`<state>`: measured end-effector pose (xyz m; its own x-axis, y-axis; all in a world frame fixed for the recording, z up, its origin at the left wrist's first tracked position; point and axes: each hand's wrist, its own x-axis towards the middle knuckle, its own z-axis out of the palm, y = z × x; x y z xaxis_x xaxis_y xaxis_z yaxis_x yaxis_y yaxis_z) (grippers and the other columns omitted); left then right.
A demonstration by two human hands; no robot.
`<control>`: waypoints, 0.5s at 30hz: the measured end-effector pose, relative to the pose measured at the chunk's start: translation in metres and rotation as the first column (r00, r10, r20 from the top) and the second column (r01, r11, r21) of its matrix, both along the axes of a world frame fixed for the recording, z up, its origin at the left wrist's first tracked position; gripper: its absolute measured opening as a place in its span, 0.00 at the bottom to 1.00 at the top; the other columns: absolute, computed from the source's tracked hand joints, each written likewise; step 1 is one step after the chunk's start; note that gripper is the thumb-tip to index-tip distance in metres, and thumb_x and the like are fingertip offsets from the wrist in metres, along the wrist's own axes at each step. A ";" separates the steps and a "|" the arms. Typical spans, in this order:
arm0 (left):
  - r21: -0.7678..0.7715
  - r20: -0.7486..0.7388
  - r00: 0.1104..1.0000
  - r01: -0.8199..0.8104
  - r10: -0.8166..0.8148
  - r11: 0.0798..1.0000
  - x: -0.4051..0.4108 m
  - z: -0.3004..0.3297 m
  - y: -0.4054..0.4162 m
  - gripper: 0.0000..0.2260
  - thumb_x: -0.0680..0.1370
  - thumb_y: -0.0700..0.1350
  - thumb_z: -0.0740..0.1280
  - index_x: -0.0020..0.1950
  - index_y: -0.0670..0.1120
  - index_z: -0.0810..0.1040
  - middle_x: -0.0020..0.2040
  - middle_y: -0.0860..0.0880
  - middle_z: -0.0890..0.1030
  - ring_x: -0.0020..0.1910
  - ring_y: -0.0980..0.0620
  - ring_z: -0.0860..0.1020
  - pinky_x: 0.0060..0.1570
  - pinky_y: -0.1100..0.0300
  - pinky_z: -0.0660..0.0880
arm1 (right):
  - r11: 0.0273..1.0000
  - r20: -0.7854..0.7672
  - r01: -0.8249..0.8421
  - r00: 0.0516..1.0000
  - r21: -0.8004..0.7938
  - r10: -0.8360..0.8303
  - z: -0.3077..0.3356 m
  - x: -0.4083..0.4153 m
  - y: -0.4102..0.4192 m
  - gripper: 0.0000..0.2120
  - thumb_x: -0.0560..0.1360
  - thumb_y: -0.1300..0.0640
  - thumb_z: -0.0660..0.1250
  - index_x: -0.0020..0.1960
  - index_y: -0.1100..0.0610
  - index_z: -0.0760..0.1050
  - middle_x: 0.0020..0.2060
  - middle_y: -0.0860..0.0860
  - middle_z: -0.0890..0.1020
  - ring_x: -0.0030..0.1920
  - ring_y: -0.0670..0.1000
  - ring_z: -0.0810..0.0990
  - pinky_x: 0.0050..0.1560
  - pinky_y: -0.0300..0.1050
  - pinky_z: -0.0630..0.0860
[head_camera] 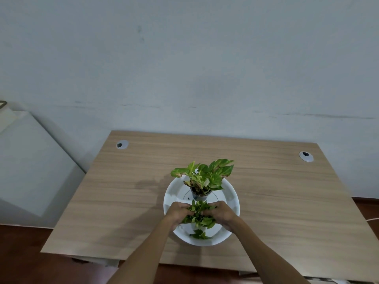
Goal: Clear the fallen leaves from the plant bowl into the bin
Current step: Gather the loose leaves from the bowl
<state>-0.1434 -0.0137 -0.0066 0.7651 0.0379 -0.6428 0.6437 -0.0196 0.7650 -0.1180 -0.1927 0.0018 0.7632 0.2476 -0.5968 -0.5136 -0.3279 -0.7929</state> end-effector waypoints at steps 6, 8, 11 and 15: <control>0.019 -0.030 0.999 -0.027 0.028 0.999 -0.012 -0.006 -0.004 0.09 0.71 0.30 0.70 0.48 0.37 0.85 0.47 0.39 0.86 0.49 0.42 0.84 0.54 0.52 0.81 | 1.000 -0.022 -0.002 1.000 0.024 0.002 -0.009 -0.006 -0.004 0.04 0.70 0.67 0.74 0.45 0.65 0.86 0.44 0.63 0.87 0.44 0.58 0.86 0.47 0.48 0.84; 0.023 -0.033 0.999 -0.032 0.033 0.999 -0.018 -0.008 -0.004 0.08 0.71 0.30 0.70 0.46 0.39 0.86 0.45 0.41 0.86 0.47 0.45 0.84 0.48 0.57 0.82 | 1.000 -0.019 -0.010 1.000 0.025 0.010 -0.013 -0.009 -0.005 0.06 0.70 0.66 0.75 0.46 0.66 0.85 0.44 0.63 0.87 0.47 0.60 0.86 0.52 0.51 0.84; 0.033 -0.047 0.998 -0.041 0.043 0.999 -0.022 -0.009 -0.006 0.10 0.71 0.30 0.70 0.41 0.43 0.86 0.42 0.44 0.86 0.43 0.48 0.85 0.39 0.62 0.80 | 0.999 -0.027 -0.010 1.000 0.037 0.011 -0.020 -0.012 -0.006 0.07 0.70 0.66 0.75 0.48 0.66 0.85 0.45 0.62 0.87 0.50 0.60 0.86 0.55 0.52 0.83; 0.044 -0.059 0.996 -0.058 0.061 0.997 -0.025 -0.009 -0.009 0.10 0.71 0.30 0.70 0.41 0.44 0.86 0.41 0.45 0.86 0.43 0.48 0.84 0.39 0.62 0.81 | 0.999 -0.041 -0.014 0.999 0.044 0.016 -0.024 -0.012 -0.006 0.08 0.70 0.65 0.75 0.49 0.65 0.85 0.46 0.61 0.87 0.50 0.59 0.86 0.56 0.53 0.82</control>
<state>-0.1686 -0.0223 -0.0154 0.7208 0.1103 -0.6843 0.6894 -0.0114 0.7243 -0.1295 -0.1991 -0.0220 0.7338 0.2856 -0.6164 -0.5417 -0.3015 -0.7846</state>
